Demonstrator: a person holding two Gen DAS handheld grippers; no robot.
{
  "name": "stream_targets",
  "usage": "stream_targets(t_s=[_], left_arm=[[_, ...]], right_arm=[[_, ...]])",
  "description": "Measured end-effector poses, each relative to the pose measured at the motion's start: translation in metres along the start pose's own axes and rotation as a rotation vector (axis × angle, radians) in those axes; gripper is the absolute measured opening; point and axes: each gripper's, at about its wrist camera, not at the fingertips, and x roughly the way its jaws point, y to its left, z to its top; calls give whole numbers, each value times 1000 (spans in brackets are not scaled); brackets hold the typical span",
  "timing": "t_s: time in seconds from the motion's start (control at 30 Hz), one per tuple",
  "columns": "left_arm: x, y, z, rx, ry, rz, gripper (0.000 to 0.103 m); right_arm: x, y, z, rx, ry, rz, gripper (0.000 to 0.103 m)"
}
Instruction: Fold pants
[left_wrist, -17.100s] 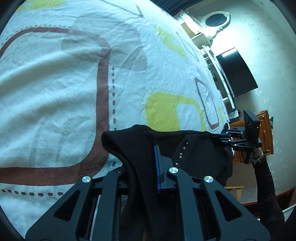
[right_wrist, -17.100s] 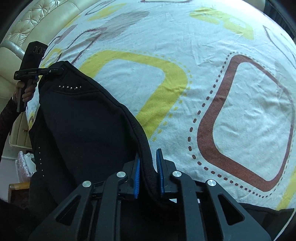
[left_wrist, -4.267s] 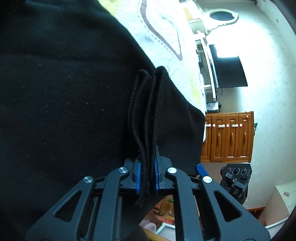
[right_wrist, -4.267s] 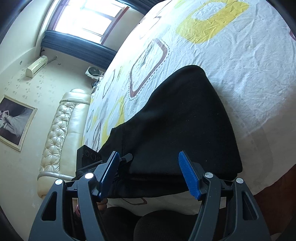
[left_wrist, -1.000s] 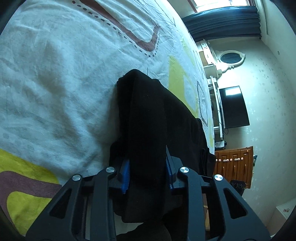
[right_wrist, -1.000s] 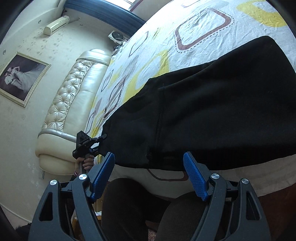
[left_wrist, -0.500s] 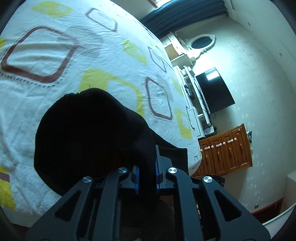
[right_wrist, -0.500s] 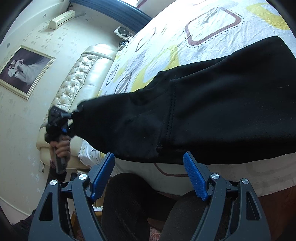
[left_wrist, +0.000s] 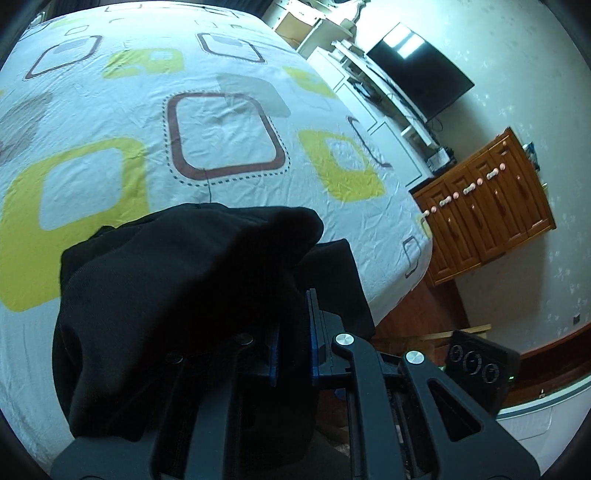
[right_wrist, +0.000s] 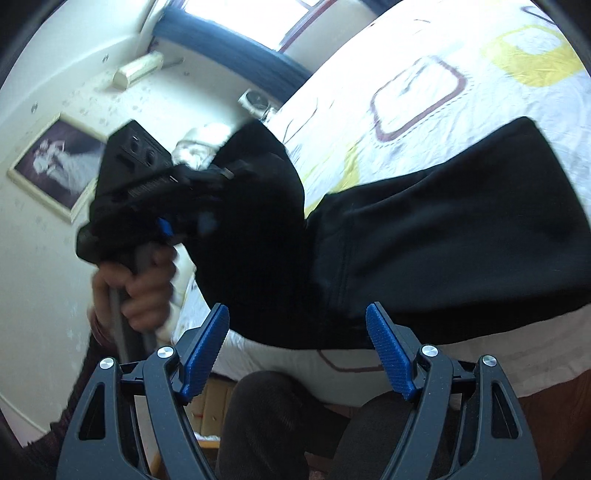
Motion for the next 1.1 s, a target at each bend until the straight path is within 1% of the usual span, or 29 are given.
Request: stream_targets(t_s=[0.13,0.23,0.33,0.4,0.43,0.47,0.5,0.57,0.63,0.67,0.7,0.73,0.8,0.87,0.97,1.07,1.1], left_arm=[[63,-4,-6,-25,71,44,11],[97,-7,-15,-41,107,91,13],[105,-25,-21,-71,102,25,13],[99,-41,-23,-53,80,-7,15],[90,-49,-25,-32,52,-10,19],[78,-55,-26,-1,12,-9,27],[63,-59,-29,25,-29,-12,31],[27,-54,-36,36,-122,-25,56],[-9,-34,-46,0,-216,-31,63],[-23,-21,-51,-24,-252,-34,69],[-37,-4,-57,-55,-288,-27,73],[-50,14,-64,-89,-324,-8,80],[-68,57,-79,-166,-372,38,80],[-75,101,-95,-268,-371,76,80],[-72,149,-120,-400,-347,67,80],[-65,166,-138,-449,-344,57,80],[-62,169,-141,-459,-341,45,80]], right_arm=[[-26,-32,2,110,-78,-8,76],[-41,-53,1,179,-120,-14,76],[-50,-68,2,221,-154,-20,76],[-52,-75,5,240,-165,-15,76],[-54,-77,6,245,-170,-10,76],[-55,-77,8,244,-168,0,76],[-56,-77,9,237,-160,6,76],[-55,-75,13,215,-142,11,76],[-52,-74,19,203,-126,15,77],[-47,-75,22,202,-105,14,78],[-41,-76,26,201,-81,4,78],[-38,-77,30,200,-69,-9,78],[-21,-79,39,194,-22,-14,78],[-6,-81,46,205,-3,-30,78],[25,-87,52,274,57,21,78],[50,-92,51,365,126,108,78],[54,-90,49,378,133,134,78]])
